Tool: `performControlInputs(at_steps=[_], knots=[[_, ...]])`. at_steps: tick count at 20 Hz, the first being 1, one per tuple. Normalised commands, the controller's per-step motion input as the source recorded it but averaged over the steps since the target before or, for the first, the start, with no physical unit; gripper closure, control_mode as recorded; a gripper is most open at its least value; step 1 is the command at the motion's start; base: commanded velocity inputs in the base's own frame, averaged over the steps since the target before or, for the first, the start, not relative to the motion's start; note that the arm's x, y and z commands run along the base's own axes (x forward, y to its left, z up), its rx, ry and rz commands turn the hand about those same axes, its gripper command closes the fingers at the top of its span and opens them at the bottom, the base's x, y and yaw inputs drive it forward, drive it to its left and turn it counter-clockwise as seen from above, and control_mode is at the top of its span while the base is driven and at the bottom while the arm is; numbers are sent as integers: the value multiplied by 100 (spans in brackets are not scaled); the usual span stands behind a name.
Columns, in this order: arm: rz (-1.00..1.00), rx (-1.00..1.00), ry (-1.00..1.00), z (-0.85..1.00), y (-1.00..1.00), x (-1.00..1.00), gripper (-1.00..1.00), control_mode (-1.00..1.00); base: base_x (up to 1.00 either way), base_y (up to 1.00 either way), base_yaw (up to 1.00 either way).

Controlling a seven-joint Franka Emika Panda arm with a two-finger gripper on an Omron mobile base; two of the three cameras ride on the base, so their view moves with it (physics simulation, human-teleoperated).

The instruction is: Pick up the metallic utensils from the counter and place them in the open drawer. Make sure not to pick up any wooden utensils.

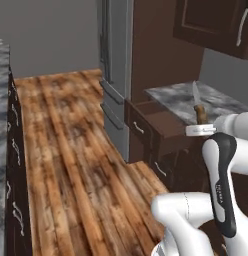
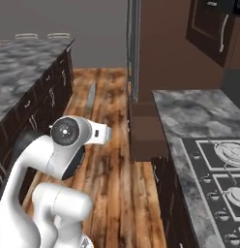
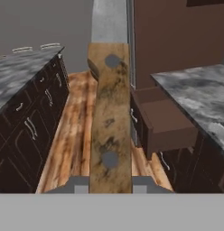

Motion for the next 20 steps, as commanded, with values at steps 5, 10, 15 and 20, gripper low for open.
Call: performControlInputs(at_steps=[5, 10, 15, 20], knots=[[0, 0, 0, 0, 0, 0, 100, 100, 41, 0, 12], [0, 0, 0, 0, 0, 0, 100, 100, 78, -66, 22], [0, 0, 0, 0, 0, 0, 100, 100, 69, -48, -3], [0, 0, 0, 0, 0, 0, 100, 100, 69, -2, -7]])
